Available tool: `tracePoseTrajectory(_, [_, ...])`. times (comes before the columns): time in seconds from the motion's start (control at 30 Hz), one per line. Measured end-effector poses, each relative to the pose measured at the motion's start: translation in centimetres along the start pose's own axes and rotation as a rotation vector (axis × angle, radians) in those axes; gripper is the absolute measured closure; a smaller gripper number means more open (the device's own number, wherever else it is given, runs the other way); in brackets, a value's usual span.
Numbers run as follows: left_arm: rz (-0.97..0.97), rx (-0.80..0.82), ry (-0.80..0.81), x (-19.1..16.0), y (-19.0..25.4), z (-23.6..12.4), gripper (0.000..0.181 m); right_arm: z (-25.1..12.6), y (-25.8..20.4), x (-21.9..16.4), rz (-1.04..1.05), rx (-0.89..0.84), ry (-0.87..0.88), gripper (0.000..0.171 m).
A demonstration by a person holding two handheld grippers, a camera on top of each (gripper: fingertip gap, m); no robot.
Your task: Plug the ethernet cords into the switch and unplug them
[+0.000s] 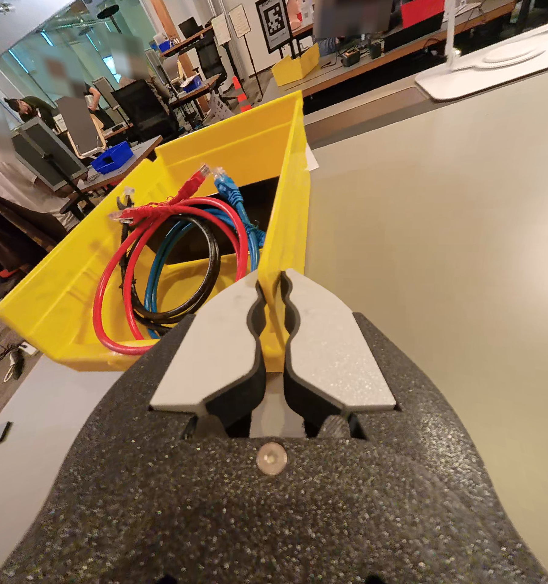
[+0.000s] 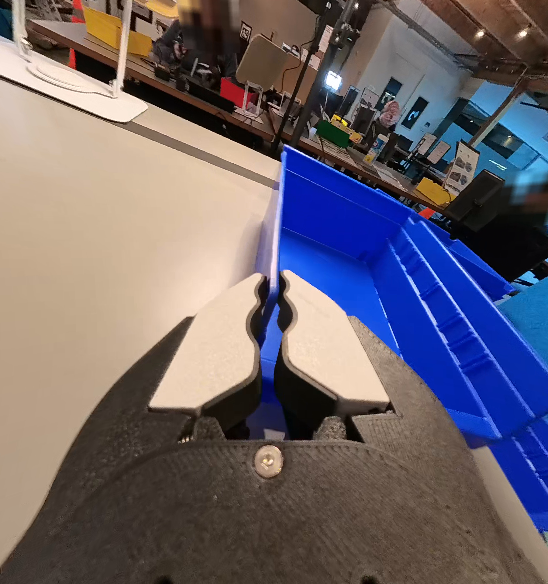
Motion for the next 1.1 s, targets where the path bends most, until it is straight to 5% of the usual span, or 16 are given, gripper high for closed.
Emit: tracePoseTrajectory(1.1, [-0.041, 0.010, -0.020, -2.5, -7.0, 2.2, 0.174, 0.7, 3.4, -1.6, 0.017, 0.038, 0.011, 0.166])
Point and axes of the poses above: each gripper's, where its closed fingertips meet, z out along the fingers, x out of its top, y = z × x across the jaws, the point moved 9 cm from there along -z, back along the fingers, and after that the axes turned 15 degrees about y, right-handed, at the moved point
